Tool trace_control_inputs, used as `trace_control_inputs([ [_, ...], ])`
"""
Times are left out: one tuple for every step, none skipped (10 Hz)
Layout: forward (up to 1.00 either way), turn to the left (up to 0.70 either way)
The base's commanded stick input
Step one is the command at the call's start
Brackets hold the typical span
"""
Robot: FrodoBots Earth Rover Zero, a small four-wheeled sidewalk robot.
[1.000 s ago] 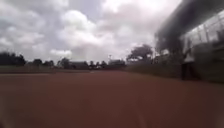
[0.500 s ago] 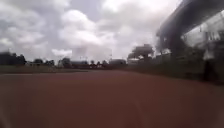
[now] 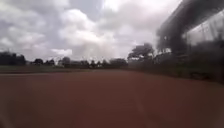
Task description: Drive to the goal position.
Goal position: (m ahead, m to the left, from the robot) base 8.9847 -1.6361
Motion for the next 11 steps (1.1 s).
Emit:
trace_control_inputs([
  [0.7,0.0],
  [0.7,0.0],
  [0.7,0.0],
  [0.7,0.0],
  [0.7,0.0],
  [0.7,0.0],
  [0.7,0.0],
  [0.7,0.0],
  [0.7,0.0],
  [0.7,0.0],
  [0.7,0.0],
])
